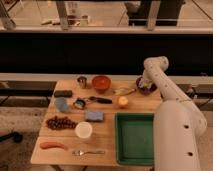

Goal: Wipe purple bowl with towel

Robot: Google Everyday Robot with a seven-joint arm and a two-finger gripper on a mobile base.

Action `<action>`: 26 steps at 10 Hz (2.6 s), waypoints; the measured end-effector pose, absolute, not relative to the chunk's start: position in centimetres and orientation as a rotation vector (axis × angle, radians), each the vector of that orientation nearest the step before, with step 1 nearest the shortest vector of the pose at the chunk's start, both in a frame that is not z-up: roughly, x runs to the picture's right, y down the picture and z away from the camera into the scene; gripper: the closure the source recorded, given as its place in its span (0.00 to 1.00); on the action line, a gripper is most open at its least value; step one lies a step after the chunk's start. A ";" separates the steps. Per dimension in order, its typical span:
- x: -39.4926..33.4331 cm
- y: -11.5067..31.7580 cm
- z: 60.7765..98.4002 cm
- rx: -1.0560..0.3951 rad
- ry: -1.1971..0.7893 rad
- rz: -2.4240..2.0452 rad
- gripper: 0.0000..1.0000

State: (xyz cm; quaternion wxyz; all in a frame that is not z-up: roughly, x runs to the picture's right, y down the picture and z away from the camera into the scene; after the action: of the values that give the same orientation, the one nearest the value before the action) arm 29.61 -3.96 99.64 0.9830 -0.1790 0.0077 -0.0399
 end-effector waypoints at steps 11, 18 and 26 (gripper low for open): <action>31.2 -2.2 96.5 -0.358 0.054 -0.068 0.98; 32.0 -3.8 98.4 -0.363 0.085 -0.061 0.98; 29.4 -4.4 98.9 -0.352 0.045 -0.102 0.98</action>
State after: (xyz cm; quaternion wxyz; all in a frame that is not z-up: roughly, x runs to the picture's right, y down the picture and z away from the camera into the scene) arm 29.41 -4.39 98.87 0.9830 -0.1748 0.0226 -0.0506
